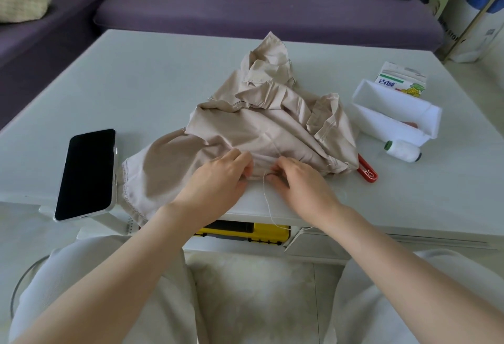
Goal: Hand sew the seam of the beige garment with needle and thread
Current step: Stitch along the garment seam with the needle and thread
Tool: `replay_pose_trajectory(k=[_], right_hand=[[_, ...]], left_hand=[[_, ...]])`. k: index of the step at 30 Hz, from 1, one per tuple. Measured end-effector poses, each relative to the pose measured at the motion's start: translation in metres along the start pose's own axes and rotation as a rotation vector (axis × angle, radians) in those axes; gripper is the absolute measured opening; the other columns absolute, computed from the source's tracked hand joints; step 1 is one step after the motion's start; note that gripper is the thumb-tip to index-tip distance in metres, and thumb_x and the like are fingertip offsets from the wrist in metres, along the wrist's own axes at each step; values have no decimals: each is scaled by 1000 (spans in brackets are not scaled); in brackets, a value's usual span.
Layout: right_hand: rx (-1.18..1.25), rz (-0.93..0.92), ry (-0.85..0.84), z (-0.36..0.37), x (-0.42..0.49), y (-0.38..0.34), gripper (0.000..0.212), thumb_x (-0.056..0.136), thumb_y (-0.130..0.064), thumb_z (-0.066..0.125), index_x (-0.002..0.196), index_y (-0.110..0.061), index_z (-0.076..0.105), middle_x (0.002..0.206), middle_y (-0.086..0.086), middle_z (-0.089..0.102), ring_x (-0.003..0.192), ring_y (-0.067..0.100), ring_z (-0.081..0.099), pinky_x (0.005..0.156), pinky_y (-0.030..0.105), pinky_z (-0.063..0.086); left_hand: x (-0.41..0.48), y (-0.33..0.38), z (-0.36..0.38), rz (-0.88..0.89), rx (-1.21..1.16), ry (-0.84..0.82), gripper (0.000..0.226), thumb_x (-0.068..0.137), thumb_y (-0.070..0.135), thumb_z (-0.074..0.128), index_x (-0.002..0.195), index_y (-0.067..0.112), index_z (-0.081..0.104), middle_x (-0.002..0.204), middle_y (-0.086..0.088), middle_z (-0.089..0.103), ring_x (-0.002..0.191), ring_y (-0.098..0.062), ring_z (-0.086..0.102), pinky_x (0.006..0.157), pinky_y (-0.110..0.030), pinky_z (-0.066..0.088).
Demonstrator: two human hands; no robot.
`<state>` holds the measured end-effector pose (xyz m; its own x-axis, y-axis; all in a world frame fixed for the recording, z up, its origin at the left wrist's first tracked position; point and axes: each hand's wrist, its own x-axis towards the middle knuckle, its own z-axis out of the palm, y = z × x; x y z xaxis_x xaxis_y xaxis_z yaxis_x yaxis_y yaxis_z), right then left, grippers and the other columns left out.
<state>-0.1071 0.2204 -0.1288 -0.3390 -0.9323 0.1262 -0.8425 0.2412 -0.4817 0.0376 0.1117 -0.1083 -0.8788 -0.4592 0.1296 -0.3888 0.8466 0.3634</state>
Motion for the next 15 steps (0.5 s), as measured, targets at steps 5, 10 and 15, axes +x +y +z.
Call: replay_pose_trajectory(k=[5,10,15], right_hand=[[76,50,34,0,4,1,19,94,-27,56,94,-8,59,79,-5,55,79,22,59,64,30,38],[103,47,15,-2,5,3,19,94,-27,57,95,-9,60,73,-9,55,71,15,55,60,24,34],[105,32,-46,-6,6,5,15,97,-24,53,94,-10,58,63,-20,36,55,-6,37,55,12,35]], left_hand=[[0,1,5,-10,32,-4,22,88,21,58,110,23,58,113,5,55,97,-20,55,74,-39,49],[2,0,10,28,55,75,16,87,20,62,103,20,62,104,2,58,87,-22,58,59,-33,45],[3,-1,15,77,94,145,4,87,15,63,83,14,64,86,-1,59,73,-22,58,49,-27,31]])
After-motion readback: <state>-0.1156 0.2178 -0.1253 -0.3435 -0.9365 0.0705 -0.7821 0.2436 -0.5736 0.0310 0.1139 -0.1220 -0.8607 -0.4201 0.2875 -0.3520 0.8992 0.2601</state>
